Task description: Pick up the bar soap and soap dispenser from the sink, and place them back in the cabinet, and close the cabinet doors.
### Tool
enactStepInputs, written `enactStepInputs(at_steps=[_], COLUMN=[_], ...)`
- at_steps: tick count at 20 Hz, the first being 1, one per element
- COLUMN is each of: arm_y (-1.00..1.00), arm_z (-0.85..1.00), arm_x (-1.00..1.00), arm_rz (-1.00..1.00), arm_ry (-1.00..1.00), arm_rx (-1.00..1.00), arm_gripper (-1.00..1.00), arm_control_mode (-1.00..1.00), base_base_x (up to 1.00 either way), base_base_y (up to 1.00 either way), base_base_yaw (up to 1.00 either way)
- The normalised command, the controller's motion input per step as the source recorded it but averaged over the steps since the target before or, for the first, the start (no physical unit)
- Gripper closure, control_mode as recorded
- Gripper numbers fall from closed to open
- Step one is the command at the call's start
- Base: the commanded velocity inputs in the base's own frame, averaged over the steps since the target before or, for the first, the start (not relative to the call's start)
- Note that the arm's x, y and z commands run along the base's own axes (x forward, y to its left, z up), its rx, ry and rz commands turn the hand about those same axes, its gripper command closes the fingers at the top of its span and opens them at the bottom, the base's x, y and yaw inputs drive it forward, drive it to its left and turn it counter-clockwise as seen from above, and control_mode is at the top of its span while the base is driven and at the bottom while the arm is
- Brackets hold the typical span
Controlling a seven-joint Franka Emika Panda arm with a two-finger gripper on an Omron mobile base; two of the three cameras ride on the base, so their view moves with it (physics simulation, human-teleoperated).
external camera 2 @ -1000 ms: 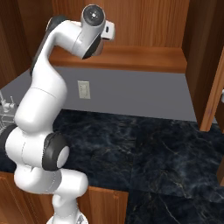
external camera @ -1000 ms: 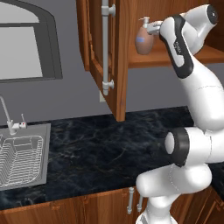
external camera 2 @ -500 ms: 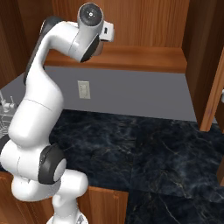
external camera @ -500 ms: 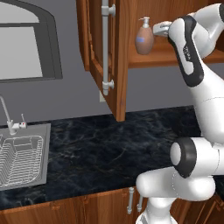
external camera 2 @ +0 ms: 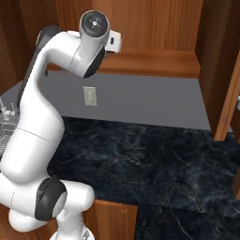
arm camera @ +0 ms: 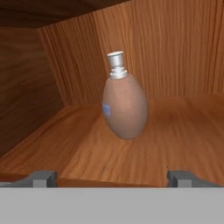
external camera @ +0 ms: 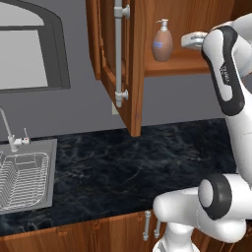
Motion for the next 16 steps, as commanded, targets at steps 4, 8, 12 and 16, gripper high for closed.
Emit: enactStepInputs(at_steps=[4,8,12,16], arm_y=[-0.01,-0.01,-0.02,0.00], arm_z=[-0.27,-0.25,-0.23,-0.31], arm_x=[-0.50,-0.45,-0.44,-0.42], arm_rz=[0.00,-0.02,-0.02,-0.05], arm_ry=[-0.01,-0.01,0.01,0.01], arm_rx=[-0.02,-0.07,-0.07,-0.09], arm_gripper=[-1.00,-1.00,-1.00,-1.00], arm_control_mode=[-1.00,-1.00,-1.00,-1.00], base_base_x=[0.00,0.00,0.00,0.00], base_base_y=[0.00,0.00,0.00,0.00], base_base_yaw=[0.00,0.00,0.00,0.00])
